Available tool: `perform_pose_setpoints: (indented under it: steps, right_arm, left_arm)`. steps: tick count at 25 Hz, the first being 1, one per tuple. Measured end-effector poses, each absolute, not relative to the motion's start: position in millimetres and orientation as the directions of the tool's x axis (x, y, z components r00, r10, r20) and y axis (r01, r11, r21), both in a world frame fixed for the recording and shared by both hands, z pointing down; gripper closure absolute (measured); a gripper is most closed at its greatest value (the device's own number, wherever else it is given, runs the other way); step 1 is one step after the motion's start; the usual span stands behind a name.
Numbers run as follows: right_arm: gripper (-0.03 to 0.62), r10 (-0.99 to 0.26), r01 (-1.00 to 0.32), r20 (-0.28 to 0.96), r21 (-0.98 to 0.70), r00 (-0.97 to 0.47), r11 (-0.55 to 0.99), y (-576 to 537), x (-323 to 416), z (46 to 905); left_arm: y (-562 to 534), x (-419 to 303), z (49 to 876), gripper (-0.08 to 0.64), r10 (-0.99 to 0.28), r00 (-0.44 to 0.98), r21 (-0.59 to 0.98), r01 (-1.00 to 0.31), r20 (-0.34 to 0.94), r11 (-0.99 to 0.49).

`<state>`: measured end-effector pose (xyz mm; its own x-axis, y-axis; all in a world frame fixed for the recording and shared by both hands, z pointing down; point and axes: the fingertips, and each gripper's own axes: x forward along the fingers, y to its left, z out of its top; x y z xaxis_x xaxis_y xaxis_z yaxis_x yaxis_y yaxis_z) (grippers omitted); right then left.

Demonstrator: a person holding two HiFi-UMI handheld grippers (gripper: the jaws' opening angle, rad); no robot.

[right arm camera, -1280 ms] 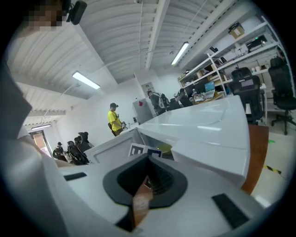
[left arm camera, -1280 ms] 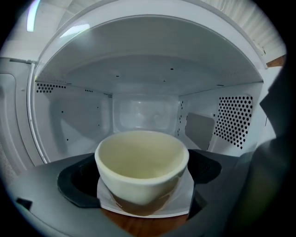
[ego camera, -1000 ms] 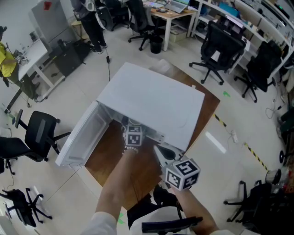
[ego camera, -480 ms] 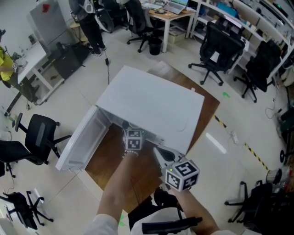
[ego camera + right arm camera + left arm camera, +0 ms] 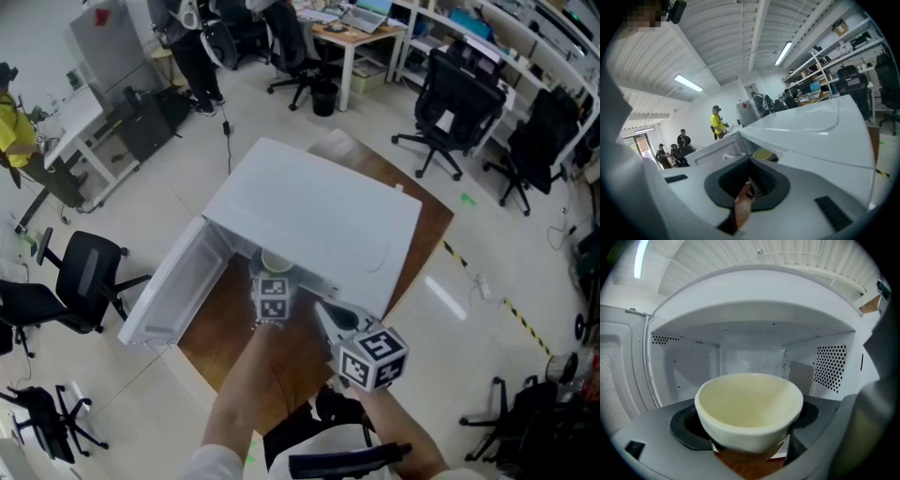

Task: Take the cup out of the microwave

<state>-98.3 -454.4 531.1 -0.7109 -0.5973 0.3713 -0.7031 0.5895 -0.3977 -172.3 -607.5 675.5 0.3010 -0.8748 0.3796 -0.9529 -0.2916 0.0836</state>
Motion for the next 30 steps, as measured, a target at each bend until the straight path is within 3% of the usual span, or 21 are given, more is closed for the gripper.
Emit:
perform_pose_setpoints:
  steps: [16, 30]
  right_arm:
    - [0.583, -0.502, -0.612, 0.35, -0.439, -0.791, 0.658, -449, -90, 531]
    - [0.583, -0.257, -0.388, 0.324, -0.458, -0.911, 0.799, -393, -148, 529]
  left_arm:
    - [-475, -196, 613, 0.094, -0.928, 0.141, 0.113, -0.988, 0.346, -0.108]
    - [-344, -233, 533, 0.094, -0.945, -0.095, 0.119, -0.983, 0.312, 0.138]
